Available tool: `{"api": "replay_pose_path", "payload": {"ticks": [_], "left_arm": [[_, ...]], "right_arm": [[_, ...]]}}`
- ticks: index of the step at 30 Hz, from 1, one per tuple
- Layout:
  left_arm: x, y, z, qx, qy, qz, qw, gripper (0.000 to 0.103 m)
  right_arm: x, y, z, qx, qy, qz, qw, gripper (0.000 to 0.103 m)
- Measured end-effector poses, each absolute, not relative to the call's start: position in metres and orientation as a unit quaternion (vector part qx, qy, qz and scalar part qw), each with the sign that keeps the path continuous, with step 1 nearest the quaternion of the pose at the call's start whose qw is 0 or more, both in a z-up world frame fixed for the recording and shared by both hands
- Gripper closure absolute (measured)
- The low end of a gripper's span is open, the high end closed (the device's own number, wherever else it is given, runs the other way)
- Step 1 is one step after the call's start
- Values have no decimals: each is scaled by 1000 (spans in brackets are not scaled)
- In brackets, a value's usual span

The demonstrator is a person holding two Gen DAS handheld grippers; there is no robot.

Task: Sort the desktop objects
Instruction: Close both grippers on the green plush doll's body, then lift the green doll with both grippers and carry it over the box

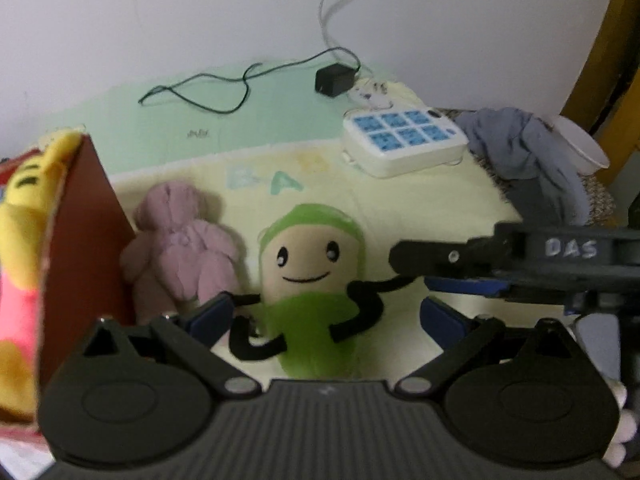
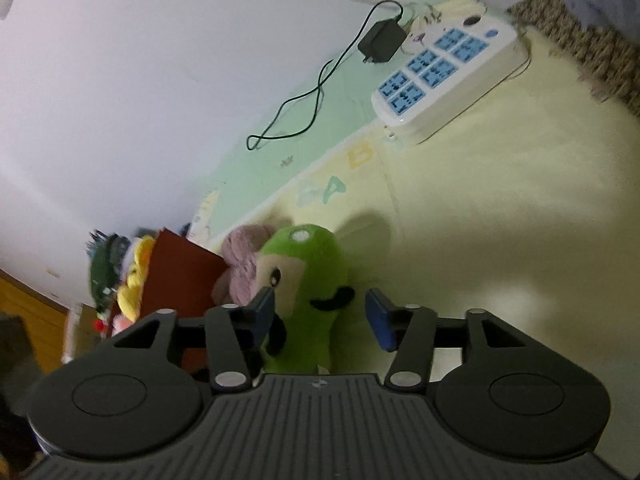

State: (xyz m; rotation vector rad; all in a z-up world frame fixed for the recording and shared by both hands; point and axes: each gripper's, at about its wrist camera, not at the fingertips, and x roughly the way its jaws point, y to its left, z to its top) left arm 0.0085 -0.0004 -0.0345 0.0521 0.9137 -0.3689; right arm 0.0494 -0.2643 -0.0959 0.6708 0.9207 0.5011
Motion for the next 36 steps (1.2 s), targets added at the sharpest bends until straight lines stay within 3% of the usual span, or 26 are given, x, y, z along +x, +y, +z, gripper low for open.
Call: {"api": "replay_pose_path", "payload": {"ticks": [3,10,15,23,30,36], "left_arm": [[22,-3,-47,30,450,-163,878,3],[45,-1,-75,-6,496,-158,854,27],[44,0,-75,-20,502,-161,849,29],[21,-20,-52,-23,492,-212,844,29],[-8,-12,-6,-17,439,-260,860,29],[-31,43,46,-16,371,-253,893,29]], "right_arm": [[64,-258,-102,316,441,249,802,39],[90,-230,-122,314,475,280,773,39],[93,-226,-124,321,478,289,765,46],[68,-252,-105,316,461,279,781,47],[32,-267,-61,315,415,265,811,47],[9,-228,-13,313,353,288,833,47]]}}
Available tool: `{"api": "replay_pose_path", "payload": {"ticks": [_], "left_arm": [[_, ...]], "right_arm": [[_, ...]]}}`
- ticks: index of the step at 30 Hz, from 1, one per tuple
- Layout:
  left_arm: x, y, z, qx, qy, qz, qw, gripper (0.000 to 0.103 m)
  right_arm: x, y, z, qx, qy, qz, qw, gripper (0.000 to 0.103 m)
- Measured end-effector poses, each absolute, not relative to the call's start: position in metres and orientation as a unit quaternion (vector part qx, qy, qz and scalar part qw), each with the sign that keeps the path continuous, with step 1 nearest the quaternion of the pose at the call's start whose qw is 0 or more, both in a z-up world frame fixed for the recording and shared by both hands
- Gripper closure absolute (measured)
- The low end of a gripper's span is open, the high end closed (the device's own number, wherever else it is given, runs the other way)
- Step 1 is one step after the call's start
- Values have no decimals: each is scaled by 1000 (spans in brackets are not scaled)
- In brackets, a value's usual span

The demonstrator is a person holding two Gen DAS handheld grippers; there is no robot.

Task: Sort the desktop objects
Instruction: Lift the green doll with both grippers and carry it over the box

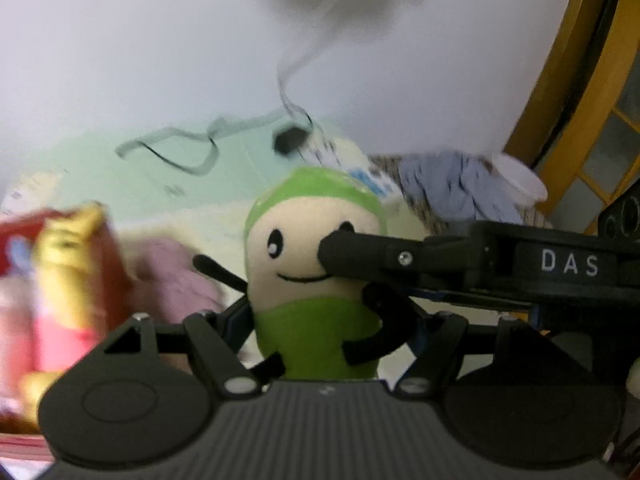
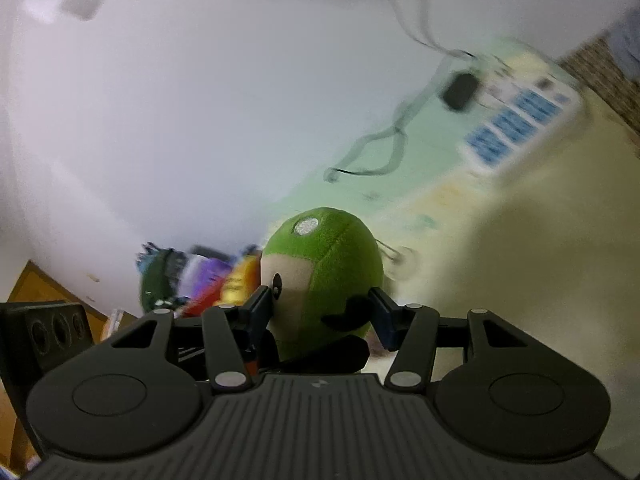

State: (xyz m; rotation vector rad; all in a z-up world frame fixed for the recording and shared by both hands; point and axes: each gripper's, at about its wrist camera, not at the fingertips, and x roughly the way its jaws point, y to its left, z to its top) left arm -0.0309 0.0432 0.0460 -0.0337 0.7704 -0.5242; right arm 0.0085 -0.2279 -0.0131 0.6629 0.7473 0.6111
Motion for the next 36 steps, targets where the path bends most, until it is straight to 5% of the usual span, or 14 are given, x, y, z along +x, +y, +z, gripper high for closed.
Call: {"api": "replay_pose_path", "payload": {"ticks": [9,19,36], "left_arm": [[-45,171,88,-44,319,-196,926,28],[-34,287,64,-70,348,-137,925,27],[-1,281,7,-22,409,-191,892,21]], "right_arm": [[3,-119,29,287,309,374,826,47],[12,18,13,230,330,430,808,47],[3,63,-12,117,359,371,849,50]]}}
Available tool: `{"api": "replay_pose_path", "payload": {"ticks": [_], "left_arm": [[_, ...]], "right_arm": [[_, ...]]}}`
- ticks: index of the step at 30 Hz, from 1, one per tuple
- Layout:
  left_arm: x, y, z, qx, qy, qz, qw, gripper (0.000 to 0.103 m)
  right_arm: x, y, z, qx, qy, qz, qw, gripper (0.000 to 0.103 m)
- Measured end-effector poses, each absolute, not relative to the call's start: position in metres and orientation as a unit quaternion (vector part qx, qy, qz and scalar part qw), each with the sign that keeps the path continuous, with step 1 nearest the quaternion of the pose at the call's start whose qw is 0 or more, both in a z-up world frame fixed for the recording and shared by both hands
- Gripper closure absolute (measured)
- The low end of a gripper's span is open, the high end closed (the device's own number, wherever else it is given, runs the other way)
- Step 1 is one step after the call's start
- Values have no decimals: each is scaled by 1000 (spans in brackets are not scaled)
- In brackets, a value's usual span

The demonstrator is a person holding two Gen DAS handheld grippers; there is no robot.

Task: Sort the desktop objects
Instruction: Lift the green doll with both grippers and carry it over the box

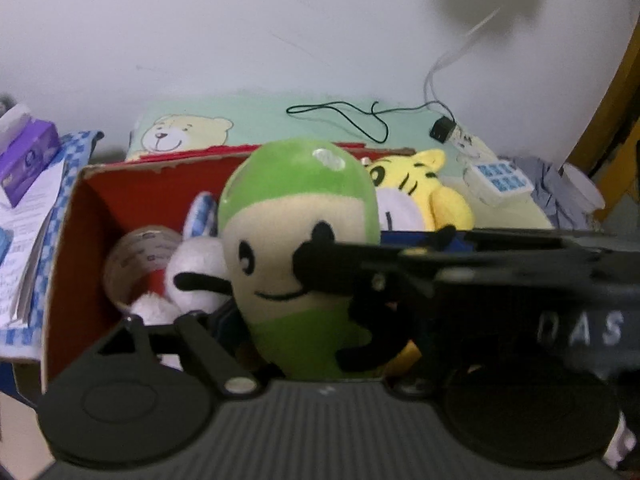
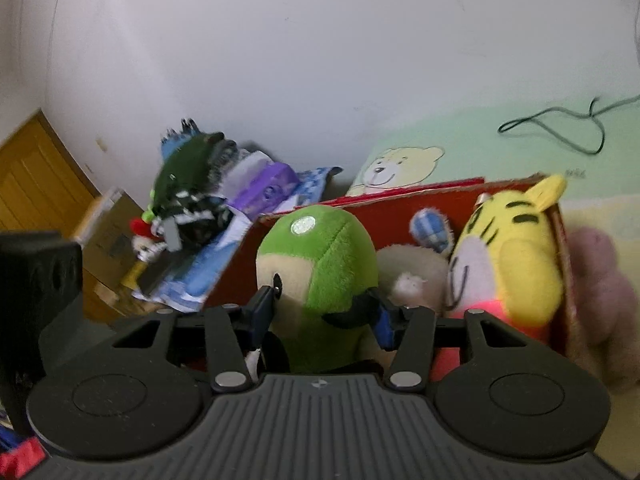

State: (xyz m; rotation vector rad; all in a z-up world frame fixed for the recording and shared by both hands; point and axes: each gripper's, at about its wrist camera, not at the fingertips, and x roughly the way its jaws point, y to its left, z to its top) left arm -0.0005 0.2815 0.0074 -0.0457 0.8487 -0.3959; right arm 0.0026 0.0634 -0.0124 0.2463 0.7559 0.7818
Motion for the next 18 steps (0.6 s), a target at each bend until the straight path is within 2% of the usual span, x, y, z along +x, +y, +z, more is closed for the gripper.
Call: {"api": "replay_pose_path", "payload": {"ticks": [18], "left_arm": [[8,320,-1,-40,413,-169,894,13]], "right_arm": [[3,104,-19,94,371,384,840,50]]}}
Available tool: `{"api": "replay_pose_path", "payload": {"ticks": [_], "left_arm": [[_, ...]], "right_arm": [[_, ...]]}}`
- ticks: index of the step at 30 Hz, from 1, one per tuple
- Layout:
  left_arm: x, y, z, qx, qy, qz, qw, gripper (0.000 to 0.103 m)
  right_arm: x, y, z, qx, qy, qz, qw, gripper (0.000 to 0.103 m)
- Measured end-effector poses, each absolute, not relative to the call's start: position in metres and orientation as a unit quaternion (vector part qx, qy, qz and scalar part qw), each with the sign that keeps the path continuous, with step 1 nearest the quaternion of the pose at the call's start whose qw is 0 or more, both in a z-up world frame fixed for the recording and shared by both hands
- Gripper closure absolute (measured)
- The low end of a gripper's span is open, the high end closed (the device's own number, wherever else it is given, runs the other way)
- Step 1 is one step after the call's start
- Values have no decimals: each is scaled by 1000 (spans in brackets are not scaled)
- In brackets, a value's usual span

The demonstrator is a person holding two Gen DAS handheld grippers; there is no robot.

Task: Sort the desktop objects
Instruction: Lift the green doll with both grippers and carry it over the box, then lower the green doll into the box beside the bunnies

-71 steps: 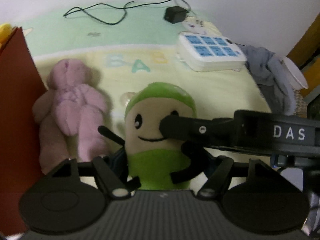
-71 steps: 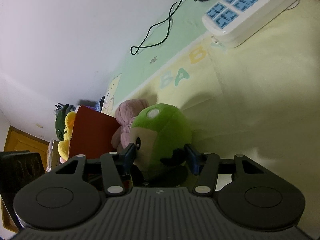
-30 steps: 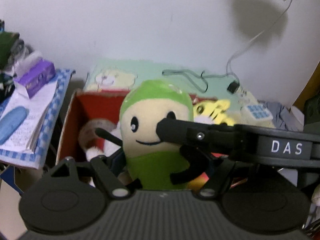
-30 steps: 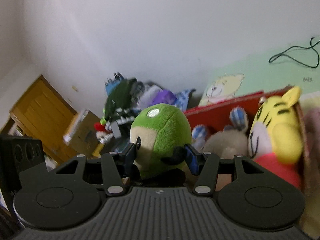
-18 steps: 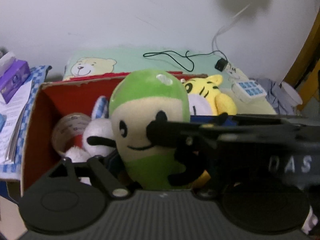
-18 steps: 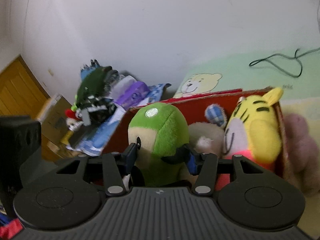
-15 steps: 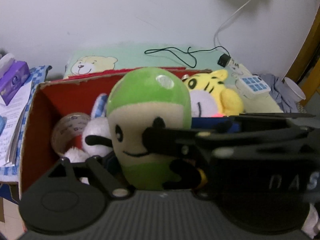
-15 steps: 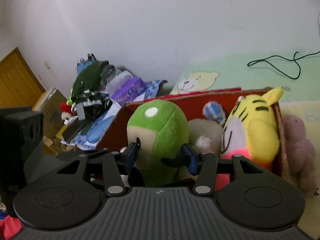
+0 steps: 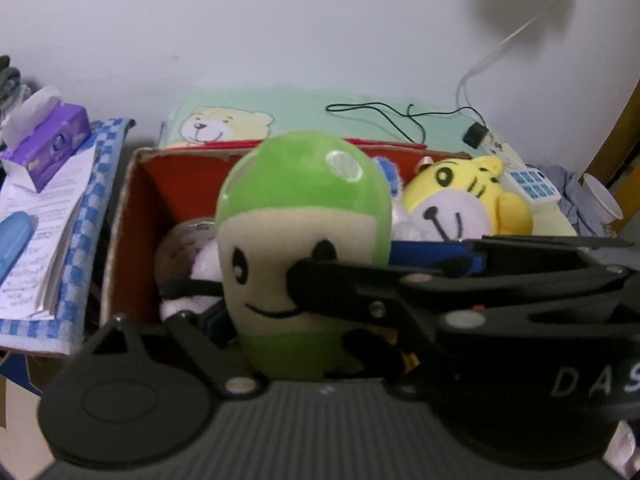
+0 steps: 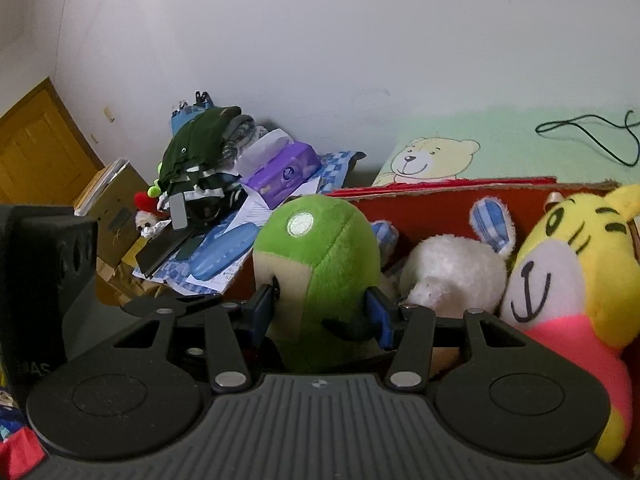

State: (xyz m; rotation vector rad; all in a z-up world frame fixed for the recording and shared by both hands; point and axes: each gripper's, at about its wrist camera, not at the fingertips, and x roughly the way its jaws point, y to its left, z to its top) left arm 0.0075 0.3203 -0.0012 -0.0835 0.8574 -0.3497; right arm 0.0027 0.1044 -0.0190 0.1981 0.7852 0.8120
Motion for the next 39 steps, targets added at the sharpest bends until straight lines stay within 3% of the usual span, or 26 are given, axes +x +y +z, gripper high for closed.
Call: {"api": "replay_pose_path", "payload": {"ticks": [6,16,25,31,39], "left_arm": [[2,303,0,-38,414,-202,887,7],[2,311,-1,-20,418,-165,893,9],[3,318,1,-33,425,-146,893,8],[1,305,0,-8,433,-129,892,8],[-3,298,0,7,445,-101,890,7]], "right_arm": [[5,70,-22,122,392,344,844,53],[8,76,-36,149,407,360,826,52],[5,68,-30,167,395,361,828,43],[-2,60,-20,180,370,351,841,42],[-6,51,-19,210,362,330,846,51]]}}
